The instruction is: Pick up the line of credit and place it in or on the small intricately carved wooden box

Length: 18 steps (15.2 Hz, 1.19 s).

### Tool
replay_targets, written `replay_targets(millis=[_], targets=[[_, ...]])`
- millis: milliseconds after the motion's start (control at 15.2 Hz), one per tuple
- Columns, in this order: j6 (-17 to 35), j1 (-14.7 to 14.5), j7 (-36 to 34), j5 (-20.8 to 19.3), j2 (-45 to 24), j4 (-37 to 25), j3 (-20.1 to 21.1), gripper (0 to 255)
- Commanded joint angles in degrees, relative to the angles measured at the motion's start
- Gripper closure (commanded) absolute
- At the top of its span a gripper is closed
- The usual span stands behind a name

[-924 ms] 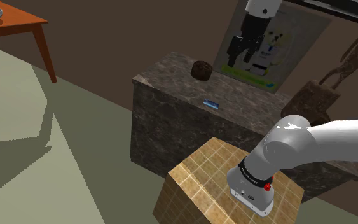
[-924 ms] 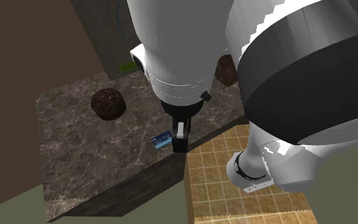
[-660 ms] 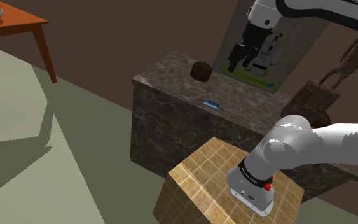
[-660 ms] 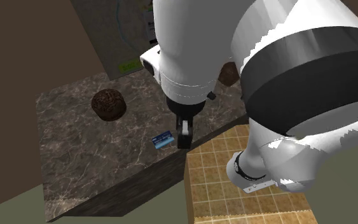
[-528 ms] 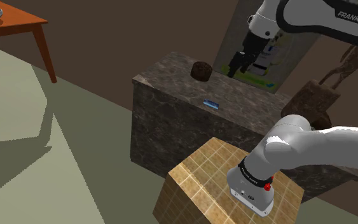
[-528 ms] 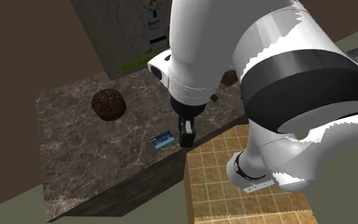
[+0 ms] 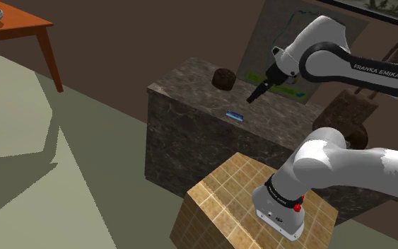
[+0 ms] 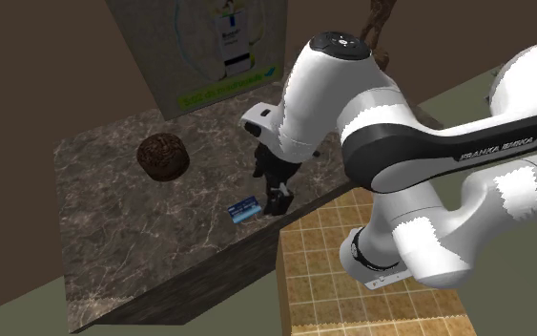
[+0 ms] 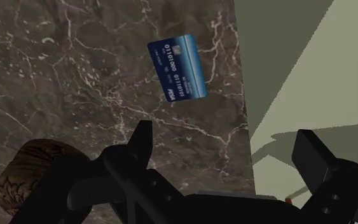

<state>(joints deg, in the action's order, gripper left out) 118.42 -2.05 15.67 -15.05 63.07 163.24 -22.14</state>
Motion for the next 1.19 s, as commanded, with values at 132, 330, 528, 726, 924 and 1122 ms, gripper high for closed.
replay_targets(millis=[132, 330, 528, 726, 924, 1122], targets=[[14.74, -0.51, 11.1, -4.28, -2.21, 6.28, -11.9, 0], [26.5, -4.09, 20.41, -6.44, -7.81, 8.1, -22.8, 0], [35.47, -10.09, 27.02, -7.0, -13.24, 8.04, -31.98, 0], [39.75, -13.12, 27.19, -6.77, -16.83, 8.09, -34.19, 0], [44.05, -16.74, 27.53, -6.18, -20.45, 7.97, -36.77, 0], [44.87, -17.51, 27.61, -6.03, -21.14, 7.92, -37.31, 0]])
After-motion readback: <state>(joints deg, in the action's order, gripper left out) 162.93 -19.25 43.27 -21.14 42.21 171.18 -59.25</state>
